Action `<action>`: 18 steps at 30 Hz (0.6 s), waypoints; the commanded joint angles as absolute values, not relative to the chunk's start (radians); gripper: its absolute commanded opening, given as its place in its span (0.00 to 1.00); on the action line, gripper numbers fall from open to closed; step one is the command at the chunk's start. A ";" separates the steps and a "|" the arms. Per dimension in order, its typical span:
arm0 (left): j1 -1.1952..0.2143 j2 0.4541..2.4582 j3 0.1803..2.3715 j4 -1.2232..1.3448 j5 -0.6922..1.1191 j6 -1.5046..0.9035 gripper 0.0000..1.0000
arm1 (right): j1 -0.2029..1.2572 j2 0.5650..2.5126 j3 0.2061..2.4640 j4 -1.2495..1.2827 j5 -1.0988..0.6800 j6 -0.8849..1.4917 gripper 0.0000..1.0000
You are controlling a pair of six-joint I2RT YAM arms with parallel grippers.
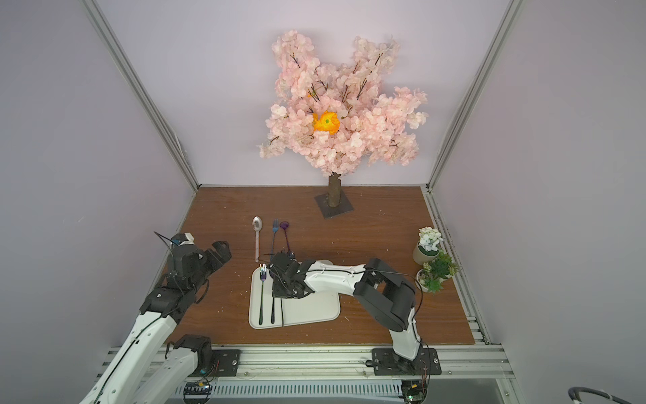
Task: Set the spoon and fork side by side
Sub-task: Place the fork on the tray.
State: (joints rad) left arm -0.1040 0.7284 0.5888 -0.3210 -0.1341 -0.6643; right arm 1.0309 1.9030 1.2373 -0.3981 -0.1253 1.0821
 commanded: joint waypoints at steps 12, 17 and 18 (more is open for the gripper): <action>-0.103 0.735 0.582 -0.313 -0.125 -0.646 1.00 | 1.005 1.872 1.172 -0.340 -0.121 1.096 0.03; -0.103 0.733 0.583 -0.316 -0.127 -0.645 1.00 | 1.000 1.867 1.169 -0.344 -0.118 1.095 0.10; -0.103 0.734 0.583 -0.317 -0.127 -0.645 1.00 | 0.998 1.866 1.169 -0.345 -0.117 1.094 0.11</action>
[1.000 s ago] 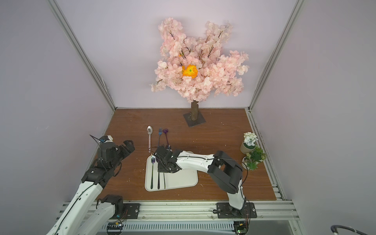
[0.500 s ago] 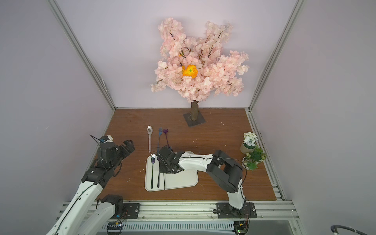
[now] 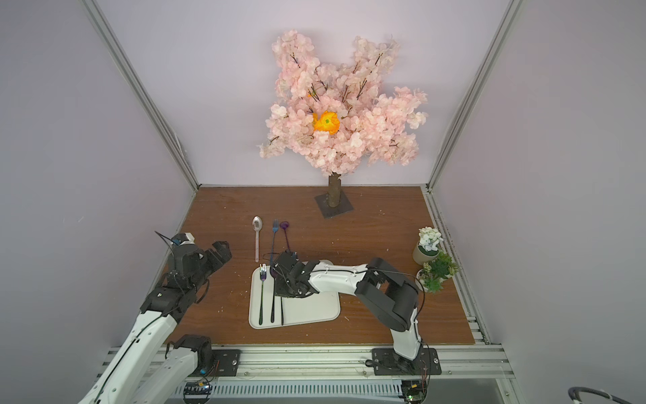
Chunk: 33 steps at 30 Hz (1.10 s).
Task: Set the spoon and fork side by side
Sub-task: Place the fork on the tray.
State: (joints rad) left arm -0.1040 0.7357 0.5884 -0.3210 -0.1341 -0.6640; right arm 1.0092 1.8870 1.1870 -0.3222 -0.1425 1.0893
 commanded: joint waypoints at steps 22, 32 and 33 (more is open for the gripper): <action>-0.102 0.729 0.585 -0.319 -0.132 -0.644 1.00 | 1.024 1.815 1.288 -0.533 0.032 0.972 0.35; -0.102 0.760 0.597 -0.316 -0.111 -0.632 1.00 | 0.866 1.754 1.418 -0.660 0.151 0.607 0.51; -0.103 0.765 0.597 -0.316 -0.117 -0.637 0.99 | 0.838 1.772 1.438 -0.653 0.136 0.567 0.51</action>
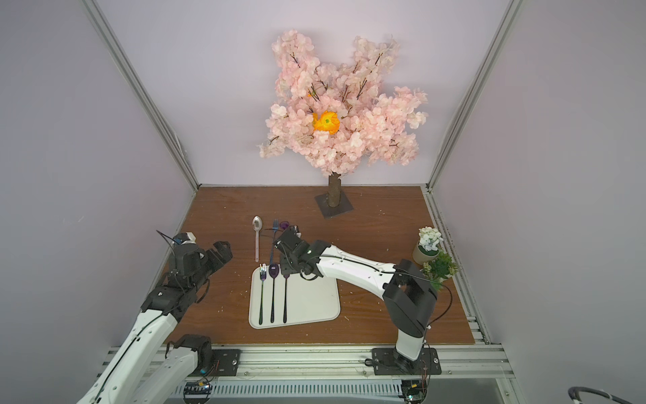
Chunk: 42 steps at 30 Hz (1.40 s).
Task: Set the spoon and fork side by side
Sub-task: Place the fork on the tray, then pick up the spoon from the center of the board.
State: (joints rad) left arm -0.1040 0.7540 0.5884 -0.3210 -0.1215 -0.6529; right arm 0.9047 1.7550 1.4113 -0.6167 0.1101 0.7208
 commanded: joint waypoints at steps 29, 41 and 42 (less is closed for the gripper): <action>-0.102 0.790 0.608 -0.297 0.015 -0.611 1.00 | 0.741 2.519 2.248 -0.727 0.082 0.356 0.40; -0.102 0.790 0.603 -0.295 0.024 -0.615 1.00 | 0.729 2.567 2.271 -0.710 0.076 0.353 0.25; -0.103 0.790 0.601 -0.295 0.027 -0.615 1.00 | 0.726 2.570 2.274 -0.708 0.076 0.354 0.25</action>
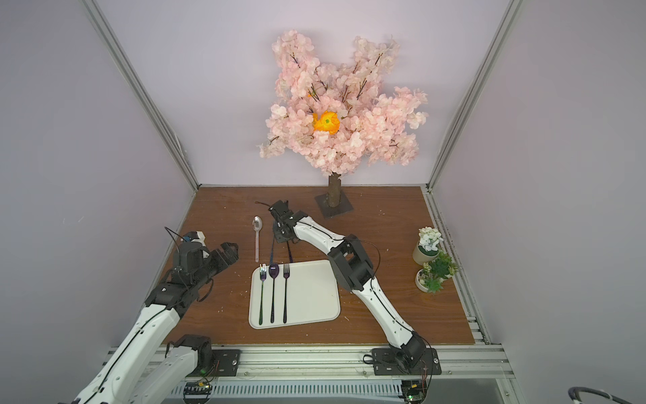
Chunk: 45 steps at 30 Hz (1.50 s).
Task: Set the spoon and fork side by side
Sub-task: Pick up the spoon from the center of the board.
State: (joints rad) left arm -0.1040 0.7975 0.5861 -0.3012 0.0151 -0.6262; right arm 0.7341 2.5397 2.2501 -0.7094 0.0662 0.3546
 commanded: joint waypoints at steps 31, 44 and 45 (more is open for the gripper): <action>-0.151 0.730 0.434 0.299 0.582 -0.745 0.98 | 0.628 1.859 1.492 -0.033 -0.518 0.486 0.00; -0.620 0.965 0.569 0.204 0.282 -0.618 0.72 | 0.634 1.499 1.083 0.060 -0.163 0.791 0.00; -0.643 0.991 0.589 0.181 0.249 -0.606 0.70 | 0.637 1.499 1.082 0.046 -0.147 0.796 0.00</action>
State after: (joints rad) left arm -0.5861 0.9516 0.5224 0.2527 0.3870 -0.6685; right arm 0.6254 1.5284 1.0767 0.0975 -0.2897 0.7567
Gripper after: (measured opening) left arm 0.713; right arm 0.048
